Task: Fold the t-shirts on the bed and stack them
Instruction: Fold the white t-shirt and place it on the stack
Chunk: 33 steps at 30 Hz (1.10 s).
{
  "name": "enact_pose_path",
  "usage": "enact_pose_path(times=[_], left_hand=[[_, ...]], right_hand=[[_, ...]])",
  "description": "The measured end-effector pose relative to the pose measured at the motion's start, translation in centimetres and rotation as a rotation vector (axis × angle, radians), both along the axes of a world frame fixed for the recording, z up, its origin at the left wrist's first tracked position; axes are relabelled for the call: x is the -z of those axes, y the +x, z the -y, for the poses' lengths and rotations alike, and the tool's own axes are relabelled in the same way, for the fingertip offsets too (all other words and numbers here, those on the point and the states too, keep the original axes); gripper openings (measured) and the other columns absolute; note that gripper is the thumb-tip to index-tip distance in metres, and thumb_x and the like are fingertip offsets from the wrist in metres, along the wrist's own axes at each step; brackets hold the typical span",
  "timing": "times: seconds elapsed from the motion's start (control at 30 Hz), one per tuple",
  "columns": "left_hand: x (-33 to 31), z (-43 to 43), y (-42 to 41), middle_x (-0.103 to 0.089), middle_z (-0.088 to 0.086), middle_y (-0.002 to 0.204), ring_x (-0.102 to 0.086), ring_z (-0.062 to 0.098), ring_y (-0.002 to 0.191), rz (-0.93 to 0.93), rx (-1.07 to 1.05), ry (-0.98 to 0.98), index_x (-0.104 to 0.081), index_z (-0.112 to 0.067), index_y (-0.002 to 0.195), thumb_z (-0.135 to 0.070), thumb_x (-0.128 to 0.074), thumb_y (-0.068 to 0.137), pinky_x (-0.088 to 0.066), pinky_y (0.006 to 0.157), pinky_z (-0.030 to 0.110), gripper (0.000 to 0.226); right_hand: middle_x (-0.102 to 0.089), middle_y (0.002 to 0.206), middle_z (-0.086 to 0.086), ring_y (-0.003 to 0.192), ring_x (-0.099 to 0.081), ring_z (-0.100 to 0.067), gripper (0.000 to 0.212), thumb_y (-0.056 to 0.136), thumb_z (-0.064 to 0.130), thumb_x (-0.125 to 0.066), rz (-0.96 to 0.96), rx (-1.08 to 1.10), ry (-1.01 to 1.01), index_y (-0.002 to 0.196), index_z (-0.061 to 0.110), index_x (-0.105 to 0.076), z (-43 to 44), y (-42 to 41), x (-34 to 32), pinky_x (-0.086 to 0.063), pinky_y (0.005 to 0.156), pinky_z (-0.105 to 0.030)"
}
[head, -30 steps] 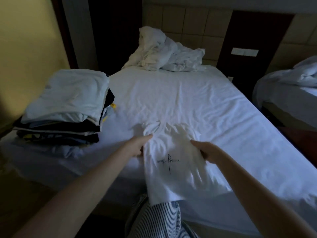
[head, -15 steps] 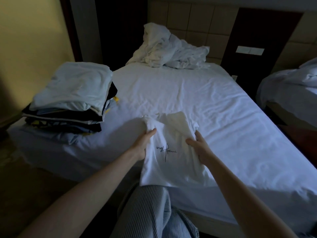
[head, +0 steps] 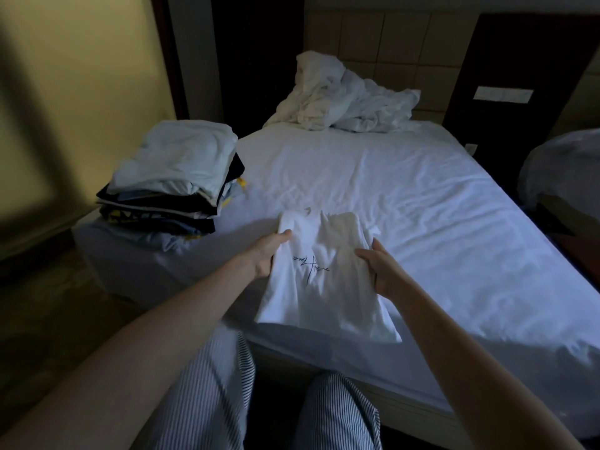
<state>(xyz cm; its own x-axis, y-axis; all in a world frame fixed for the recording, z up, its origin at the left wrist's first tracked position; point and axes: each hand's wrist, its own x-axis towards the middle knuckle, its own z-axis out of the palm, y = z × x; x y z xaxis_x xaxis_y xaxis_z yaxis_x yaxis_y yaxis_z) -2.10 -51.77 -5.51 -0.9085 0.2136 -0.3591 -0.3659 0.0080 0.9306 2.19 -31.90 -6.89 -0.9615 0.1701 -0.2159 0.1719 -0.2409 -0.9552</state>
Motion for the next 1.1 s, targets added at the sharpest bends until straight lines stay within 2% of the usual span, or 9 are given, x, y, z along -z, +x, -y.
enact_pose_path(times=[0.17, 0.23, 0.37, 0.47, 0.67, 0.77, 0.87, 0.93, 1.1], left_hand=[[-2.4, 2.2, -2.1, -0.053, 0.005, 0.127, -0.050, 0.023, 0.122, -0.051, -0.019, 0.088, -0.044, -0.005, 0.135, -0.027, -0.041, 0.101, -0.040, 0.094, 0.031, 0.040], [-4.1, 3.3, -3.1, -0.050, 0.003, 0.130, -0.048, 0.025, 0.125, -0.058, 0.020, 0.092, -0.042, -0.007, 0.137, -0.029, -0.041, 0.101, -0.042, 0.094, 0.035, 0.042], [-8.9, 6.7, -5.8, -0.044, 0.010, 0.144, -0.054, 0.026, 0.118, -0.102, 0.099, 0.106, -0.026, -0.021, 0.149, -0.030, -0.040, 0.101, -0.053, 0.070, 0.032, 0.051], [-12.9, 10.3, -8.3, -0.055, 0.012, 0.132, -0.061, 0.022, 0.092, -0.166, 0.081, 0.071, -0.037, -0.016, 0.144, -0.030, -0.041, 0.101, -0.051, 0.068, 0.034, 0.045], [-21.4, 19.2, -14.8, -0.064, 0.013, 0.109, -0.063, 0.027, 0.093, -0.371, -0.081, 0.030, -0.051, -0.006, 0.129, -0.033, -0.047, 0.098, -0.052, 0.074, 0.038, 0.041], [-21.2, 24.6, -18.9, -0.065, 0.012, 0.110, -0.064, 0.025, 0.092, -0.342, -0.184, -0.019, -0.053, -0.008, 0.129, -0.042, -0.058, 0.091, -0.054, 0.073, 0.036, 0.052], [-16.2, 29.4, -21.6, -0.064, 0.012, 0.118, -0.062, 0.027, 0.103, -0.161, -0.136, -0.309, -0.056, -0.008, 0.127, -0.050, -0.074, 0.075, -0.051, 0.089, 0.039, 0.070], [-13.5, 30.7, -20.8, -0.061, 0.008, 0.118, -0.059, 0.024, 0.100, -0.088, -0.131, -0.371, -0.058, -0.005, 0.122, -0.039, -0.069, 0.084, -0.048, 0.089, 0.036, 0.052], [-10.7, 31.6, -18.4, -0.061, 0.004, 0.103, -0.057, 0.017, 0.089, -0.143, -0.186, -0.331, -0.059, -0.009, 0.107, -0.023, -0.068, 0.086, -0.045, 0.076, 0.026, 0.026]], right_hand=[[-0.058, 0.090, -0.002, 0.076, -0.059, -0.018, 0.022, 0.095, 0.001, -0.044, -0.032, -0.038, -0.017, 0.113, 0.014, -0.041, 2.3, -0.9, -3.2, -0.056, 0.052, -0.024], [-0.061, 0.091, -0.003, 0.075, -0.061, -0.018, 0.030, 0.096, 0.002, -0.043, -0.070, -0.050, -0.028, 0.123, 0.013, -0.045, 3.5, -1.9, -4.5, -0.055, 0.050, -0.023], [-0.064, 0.095, -0.006, 0.074, -0.063, -0.019, 0.044, 0.095, 0.002, -0.042, -0.168, -0.062, -0.089, 0.134, 0.021, -0.045, 7.1, -4.7, -7.2, -0.054, 0.051, -0.026], [-0.064, 0.104, -0.005, 0.082, -0.065, -0.019, 0.048, 0.094, 0.003, -0.042, -0.245, -0.095, -0.141, 0.137, 0.026, -0.042, 10.7, -7.5, -9.3, -0.055, 0.062, -0.030], [-0.057, 0.122, -0.010, 0.107, -0.060, -0.027, 0.042, 0.094, 0.009, -0.047, -0.459, -0.211, -0.224, 0.130, 0.029, -0.039, 18.4, -17.1, -17.0, -0.053, 0.085, -0.041], [-0.050, 0.131, -0.010, 0.114, -0.054, -0.029, 0.051, 0.092, 0.023, -0.055, -0.320, -0.207, -0.133, 0.138, 0.022, -0.033, 22.2, -22.5, -17.1, -0.048, 0.093, -0.045], [-0.042, 0.134, -0.006, 0.116, -0.047, -0.028, 0.061, 0.090, 0.042, -0.057, -0.066, -0.288, 0.223, 0.139, 0.017, -0.030, 24.0, -24.1, -12.5, -0.042, 0.096, -0.042], [-0.047, 0.131, -0.010, 0.110, -0.050, -0.029, 0.065, 0.089, 0.048, -0.055, 0.039, -0.355, 0.326, 0.137, 0.009, -0.036, 24.0, -23.8, -9.4, -0.043, 0.090, -0.040], [-0.058, 0.108, -0.011, 0.089, -0.057, -0.023, 0.043, 0.090, 0.040, -0.058, 0.048, -0.357, 0.265, 0.115, 0.005, -0.055, 23.5, -21.9, -7.3, -0.049, 0.070, -0.032]])
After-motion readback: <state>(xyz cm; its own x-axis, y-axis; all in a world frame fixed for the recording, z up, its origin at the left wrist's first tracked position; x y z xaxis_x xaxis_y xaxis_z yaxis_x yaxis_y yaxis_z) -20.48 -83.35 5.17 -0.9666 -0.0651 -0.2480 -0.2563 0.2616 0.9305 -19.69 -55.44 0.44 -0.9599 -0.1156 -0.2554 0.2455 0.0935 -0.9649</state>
